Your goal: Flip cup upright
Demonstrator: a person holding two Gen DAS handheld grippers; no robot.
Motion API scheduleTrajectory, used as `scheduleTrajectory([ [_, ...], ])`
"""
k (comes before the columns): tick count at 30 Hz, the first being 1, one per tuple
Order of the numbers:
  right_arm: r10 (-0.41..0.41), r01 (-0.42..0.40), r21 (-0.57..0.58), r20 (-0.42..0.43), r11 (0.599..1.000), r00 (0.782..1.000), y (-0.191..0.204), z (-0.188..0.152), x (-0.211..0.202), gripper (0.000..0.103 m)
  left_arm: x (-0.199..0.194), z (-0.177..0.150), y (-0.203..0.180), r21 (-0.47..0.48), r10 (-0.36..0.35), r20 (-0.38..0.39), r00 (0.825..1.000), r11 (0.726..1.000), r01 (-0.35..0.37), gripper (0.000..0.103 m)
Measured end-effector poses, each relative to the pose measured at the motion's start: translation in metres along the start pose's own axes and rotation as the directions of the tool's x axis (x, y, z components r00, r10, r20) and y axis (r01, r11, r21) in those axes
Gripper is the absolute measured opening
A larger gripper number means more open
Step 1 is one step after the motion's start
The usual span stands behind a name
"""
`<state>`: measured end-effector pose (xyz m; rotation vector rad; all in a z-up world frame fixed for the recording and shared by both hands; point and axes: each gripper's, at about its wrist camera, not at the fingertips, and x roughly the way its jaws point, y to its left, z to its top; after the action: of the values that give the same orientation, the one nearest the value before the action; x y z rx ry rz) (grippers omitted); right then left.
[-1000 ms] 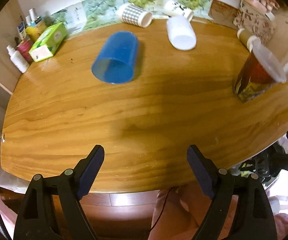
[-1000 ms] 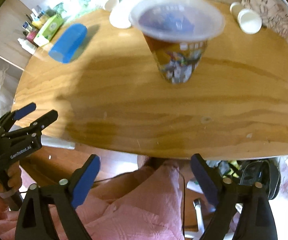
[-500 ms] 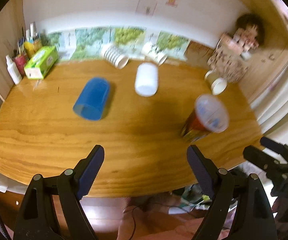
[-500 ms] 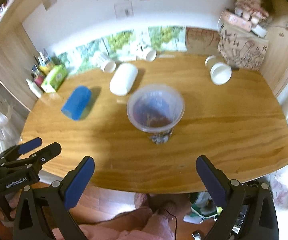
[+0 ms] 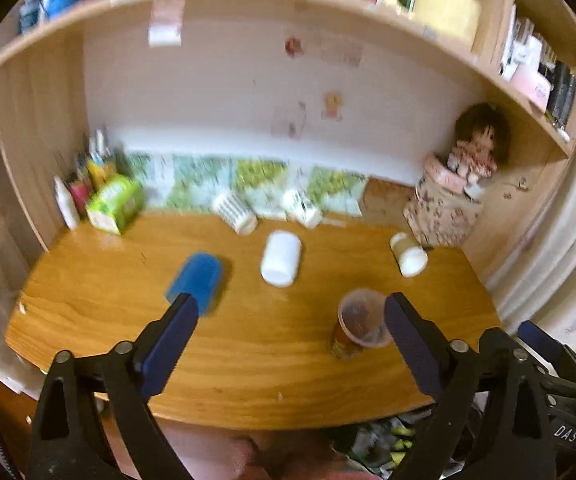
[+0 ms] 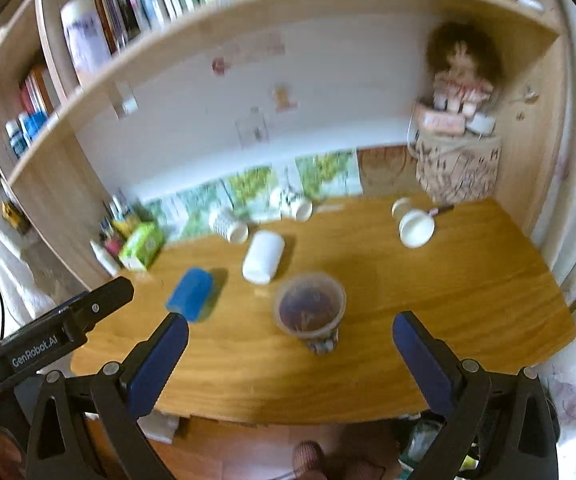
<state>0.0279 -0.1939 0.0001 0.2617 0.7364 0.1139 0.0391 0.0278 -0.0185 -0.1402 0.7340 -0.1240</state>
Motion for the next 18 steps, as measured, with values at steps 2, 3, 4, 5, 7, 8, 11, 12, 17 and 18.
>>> scheduleTrajectory([
  [2, -0.006, 0.006, -0.005, 0.045, 1.0, 0.999, 0.002, 0.0, -0.008, 0.102, -0.012, 0.0, -0.003, 0.018, 0.043, 0.056, 0.998, 0.999, -0.044, 0.1],
  [3, -0.006, 0.006, -0.009, 0.062, 1.0, 0.998, 0.004, 0.0, -0.01, 0.102, -0.014, -0.001, -0.004, 0.021, 0.051, 0.069, 0.996, 0.998, -0.053, 0.1],
  [4, -0.002, 0.003, -0.012, 0.074, 1.0, 0.997, 0.005, 0.0, -0.012, 0.102, -0.018, -0.002, -0.005, 0.026, 0.061, 0.086, 0.994, 0.998, -0.063, 0.1],
  [5, 0.005, -0.004, -0.013, 0.089, 1.0, 0.996, 0.006, 0.0, -0.014, 0.102, -0.022, -0.003, -0.005, 0.026, 0.072, 0.105, 0.992, 0.997, -0.075, 0.1],
  [7, 0.02, -0.018, -0.021, 0.112, 1.0, 0.994, 0.009, 0.0, -0.016, 0.102, -0.028, -0.004, -0.005, 0.027, 0.098, 0.136, 0.986, 0.994, -0.103, 0.101],
  [8, 0.025, -0.022, -0.029, 0.125, 0.999, 0.992, 0.011, -0.001, -0.018, 0.102, -0.032, -0.005, -0.005, 0.03, 0.117, 0.154, 0.981, 0.992, -0.123, 0.101],
  [11, 0.051, -0.042, -0.057, 0.162, 0.997, 0.985, 0.017, -0.001, -0.023, 0.102, -0.038, -0.006, -0.007, 0.038, 0.166, 0.194, 0.967, 0.984, -0.177, 0.102],
  [12, 0.056, -0.046, -0.064, 0.172, 0.997, 0.984, 0.019, 0.0, -0.024, 0.102, -0.039, -0.006, -0.007, 0.038, 0.181, 0.202, 0.962, 0.981, -0.192, 0.102],
  [17, 0.07, -0.051, -0.093, 0.211, 0.994, 0.975, 0.028, 0.002, -0.029, 0.102, -0.047, -0.005, -0.005, 0.033, 0.223, 0.247, 0.943, 0.971, -0.238, 0.102],
  [18, 0.07, -0.05, -0.096, 0.217, 0.994, 0.974, 0.03, 0.002, -0.03, 0.102, -0.048, -0.005, -0.005, 0.032, 0.223, 0.25, 0.942, 0.971, -0.238, 0.102],
])
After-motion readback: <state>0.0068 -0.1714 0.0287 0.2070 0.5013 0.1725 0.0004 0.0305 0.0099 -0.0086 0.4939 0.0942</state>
